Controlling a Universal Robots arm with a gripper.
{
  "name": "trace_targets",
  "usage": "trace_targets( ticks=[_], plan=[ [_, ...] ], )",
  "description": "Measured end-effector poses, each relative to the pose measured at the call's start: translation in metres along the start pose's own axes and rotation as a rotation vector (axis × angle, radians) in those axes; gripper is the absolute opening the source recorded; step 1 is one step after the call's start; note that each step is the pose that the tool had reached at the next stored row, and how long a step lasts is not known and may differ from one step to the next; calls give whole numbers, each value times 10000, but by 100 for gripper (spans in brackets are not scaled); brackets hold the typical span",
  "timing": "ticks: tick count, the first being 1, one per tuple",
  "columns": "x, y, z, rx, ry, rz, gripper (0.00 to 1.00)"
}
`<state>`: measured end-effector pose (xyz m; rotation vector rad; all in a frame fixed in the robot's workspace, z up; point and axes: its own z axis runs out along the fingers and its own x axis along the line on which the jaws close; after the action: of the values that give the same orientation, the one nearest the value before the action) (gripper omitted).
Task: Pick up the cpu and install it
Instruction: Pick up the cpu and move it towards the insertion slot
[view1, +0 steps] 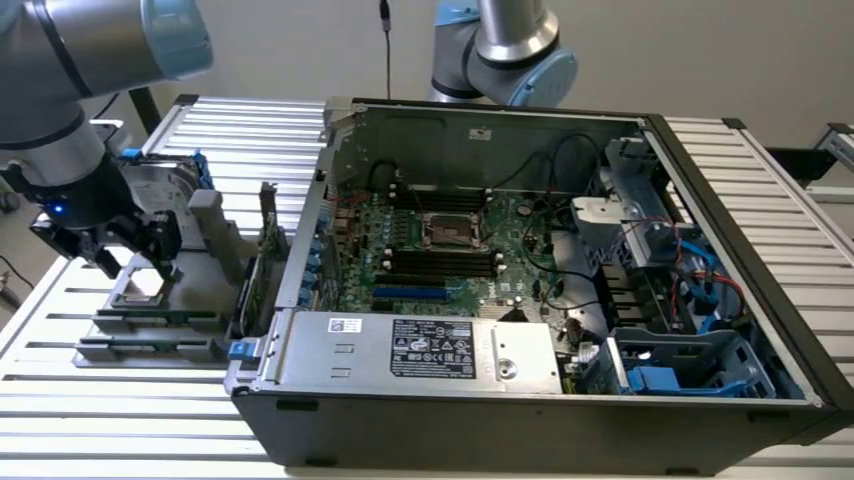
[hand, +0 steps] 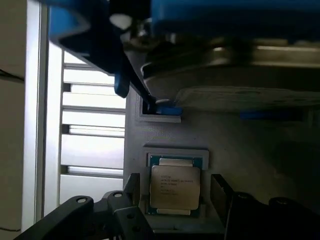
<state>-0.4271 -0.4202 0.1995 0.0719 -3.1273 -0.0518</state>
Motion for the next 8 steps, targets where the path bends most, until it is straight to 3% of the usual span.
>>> trace_targets(
  ticks=[8],
  plan=[
    [-1, -2, 59, 122, 17, 3, 67]
  ],
)
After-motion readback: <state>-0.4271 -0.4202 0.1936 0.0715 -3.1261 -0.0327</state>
